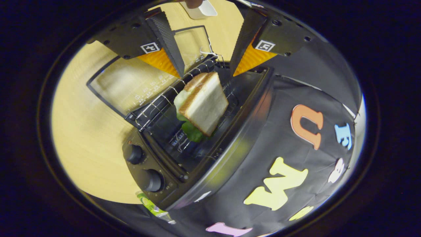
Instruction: Open the toaster oven, put the food inside, and close the toaster oven door.
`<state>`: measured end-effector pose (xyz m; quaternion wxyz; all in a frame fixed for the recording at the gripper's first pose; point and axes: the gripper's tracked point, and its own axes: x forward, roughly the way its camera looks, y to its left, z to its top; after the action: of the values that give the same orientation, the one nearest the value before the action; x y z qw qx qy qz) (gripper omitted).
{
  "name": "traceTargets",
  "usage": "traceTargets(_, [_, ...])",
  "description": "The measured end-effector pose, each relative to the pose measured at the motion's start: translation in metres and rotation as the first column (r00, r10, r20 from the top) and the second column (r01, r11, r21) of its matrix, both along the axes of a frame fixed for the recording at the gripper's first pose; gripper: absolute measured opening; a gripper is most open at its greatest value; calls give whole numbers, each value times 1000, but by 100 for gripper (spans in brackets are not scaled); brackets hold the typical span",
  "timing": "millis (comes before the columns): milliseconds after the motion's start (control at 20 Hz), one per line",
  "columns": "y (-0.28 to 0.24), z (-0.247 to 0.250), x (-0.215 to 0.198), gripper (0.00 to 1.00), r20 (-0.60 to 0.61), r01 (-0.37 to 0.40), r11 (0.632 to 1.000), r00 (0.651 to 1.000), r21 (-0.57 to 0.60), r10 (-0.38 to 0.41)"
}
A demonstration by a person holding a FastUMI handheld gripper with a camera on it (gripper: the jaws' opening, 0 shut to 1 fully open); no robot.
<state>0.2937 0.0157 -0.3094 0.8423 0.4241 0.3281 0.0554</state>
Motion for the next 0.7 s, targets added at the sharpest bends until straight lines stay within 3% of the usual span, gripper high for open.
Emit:
traceTargets(150, [-4,19,-31,91,42,-56,988,997,-145,63])
traceTargets(300, [-12,35,-64,100,63,-105,946,989,-305,131])
traceTargets(500, [-24,36,-99,100,56,-119,897,986,-426,157])
traceTargets(700, [-23,19,-129,100,11,-183,857,977,-483,215])
